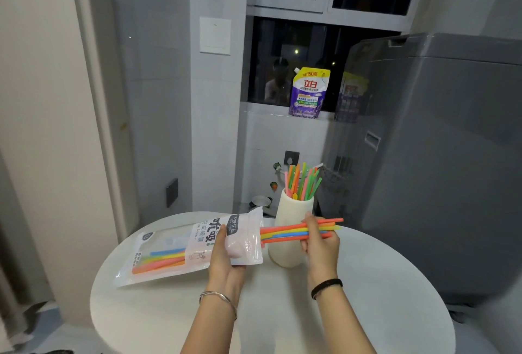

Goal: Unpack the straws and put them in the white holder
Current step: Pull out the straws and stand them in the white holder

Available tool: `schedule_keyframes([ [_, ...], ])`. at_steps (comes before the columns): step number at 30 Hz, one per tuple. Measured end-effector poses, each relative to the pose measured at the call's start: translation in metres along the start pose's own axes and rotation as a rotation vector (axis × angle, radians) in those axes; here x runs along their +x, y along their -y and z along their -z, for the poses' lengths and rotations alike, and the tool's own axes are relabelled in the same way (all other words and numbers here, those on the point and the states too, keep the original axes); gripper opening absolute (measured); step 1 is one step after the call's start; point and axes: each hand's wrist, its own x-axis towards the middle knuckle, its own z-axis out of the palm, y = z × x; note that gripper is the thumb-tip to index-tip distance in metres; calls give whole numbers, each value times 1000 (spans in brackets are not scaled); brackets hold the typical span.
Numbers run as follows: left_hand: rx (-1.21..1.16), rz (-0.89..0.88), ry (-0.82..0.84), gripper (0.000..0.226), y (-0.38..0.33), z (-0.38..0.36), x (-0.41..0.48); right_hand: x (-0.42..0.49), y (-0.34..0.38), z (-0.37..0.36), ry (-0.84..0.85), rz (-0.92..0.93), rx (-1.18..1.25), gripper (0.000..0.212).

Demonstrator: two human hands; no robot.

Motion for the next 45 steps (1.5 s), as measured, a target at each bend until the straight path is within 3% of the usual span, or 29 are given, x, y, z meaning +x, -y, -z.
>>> schedule_keyframes([
  [2,2,-10,-10,34,0,0,0,2,3,4,-37,11,68,20],
  [5,3,3,5,33,4,-2,-2,-3,-1,-1,64,-15,86,14],
  [10,30,59,28,25,16,-6,-8,-12,-15,-14,260,0,-143,21],
  [17,30,32,46,25,13,-8,-5,9,5,-6,63,160,-104,36],
  [26,-3,26,64,31,14,-17,4,60,76,7,-37,420,-167,34],
  [37,34,-13,67,45,16,-18,4,91,132,-6,-4,647,-364,37],
  [45,28,-24,46,11,12,-17,3,94,137,-19,25,723,-427,35],
])
